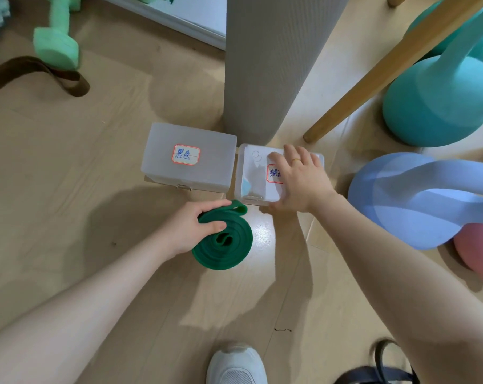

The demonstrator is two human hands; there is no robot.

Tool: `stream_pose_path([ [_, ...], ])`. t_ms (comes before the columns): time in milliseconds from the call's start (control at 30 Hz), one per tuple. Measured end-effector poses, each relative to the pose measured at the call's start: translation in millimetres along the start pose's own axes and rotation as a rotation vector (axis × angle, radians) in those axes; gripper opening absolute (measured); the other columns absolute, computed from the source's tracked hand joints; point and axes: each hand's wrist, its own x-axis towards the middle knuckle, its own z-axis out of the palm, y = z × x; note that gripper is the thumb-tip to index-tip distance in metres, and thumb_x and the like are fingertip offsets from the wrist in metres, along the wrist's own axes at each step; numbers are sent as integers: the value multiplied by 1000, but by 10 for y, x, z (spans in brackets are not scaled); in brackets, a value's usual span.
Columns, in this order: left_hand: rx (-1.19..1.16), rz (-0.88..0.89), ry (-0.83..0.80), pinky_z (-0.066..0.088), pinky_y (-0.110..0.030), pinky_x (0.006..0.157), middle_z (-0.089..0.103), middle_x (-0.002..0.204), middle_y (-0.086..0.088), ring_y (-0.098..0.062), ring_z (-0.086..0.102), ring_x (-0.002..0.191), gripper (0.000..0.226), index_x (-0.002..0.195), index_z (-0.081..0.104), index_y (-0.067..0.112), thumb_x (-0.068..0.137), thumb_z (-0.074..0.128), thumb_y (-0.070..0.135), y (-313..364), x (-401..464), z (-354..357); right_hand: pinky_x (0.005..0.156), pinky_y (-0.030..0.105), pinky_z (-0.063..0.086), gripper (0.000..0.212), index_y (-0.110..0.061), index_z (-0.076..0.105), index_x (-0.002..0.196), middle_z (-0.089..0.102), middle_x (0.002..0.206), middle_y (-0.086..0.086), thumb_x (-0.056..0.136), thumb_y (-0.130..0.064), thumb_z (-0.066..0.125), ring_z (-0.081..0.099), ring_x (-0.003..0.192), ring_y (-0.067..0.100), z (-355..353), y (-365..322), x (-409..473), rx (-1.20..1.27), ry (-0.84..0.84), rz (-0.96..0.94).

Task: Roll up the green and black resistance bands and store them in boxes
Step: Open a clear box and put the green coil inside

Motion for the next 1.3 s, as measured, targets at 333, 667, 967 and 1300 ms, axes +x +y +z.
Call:
stream_pose_path([
  [333, -179, 13, 136, 48, -29, 93, 60, 121, 8, -11, 56, 109, 48, 128, 50, 39, 87, 61, 16, -71, -92, 182, 65, 40, 54, 43, 3, 60, 93, 64, 98, 21, 75, -36, 69, 62, 91, 39, 121, -294, -322, 38, 273, -114],
  [667, -164, 30, 179, 49, -29, 91, 61, 114, 12, -12, 58, 106, 46, 125, 53, 41, 85, 64, 21, -2, -83, 258, 34, 21, 34, 42, -1, 62, 81, 65, 65, 8, 90, -31, 36, 62, 52, 23, 107, -292, -403, -157, 427, -117],
  [967, -281, -49, 55, 48, -23, 83, 65, 112, 9, -11, 59, 107, 43, 122, 56, 35, 86, 61, 13, 68, -273, 22, 54, 28, 41, 38, -6, 63, 86, 61, 59, 4, 94, -33, 37, 56, 49, 27, -212, -33, -570, -13, 640, 76],
  [1300, -190, 28, -175, 52, -16, 73, 74, 93, 8, -7, 68, 86, 37, 101, 65, 39, 85, 60, 6, 554, -110, -23, 68, 33, 40, 29, -14, 66, 94, 63, 71, 3, 95, -24, 39, 55, 65, 28, -281, 23, -296, -40, 780, 214],
])
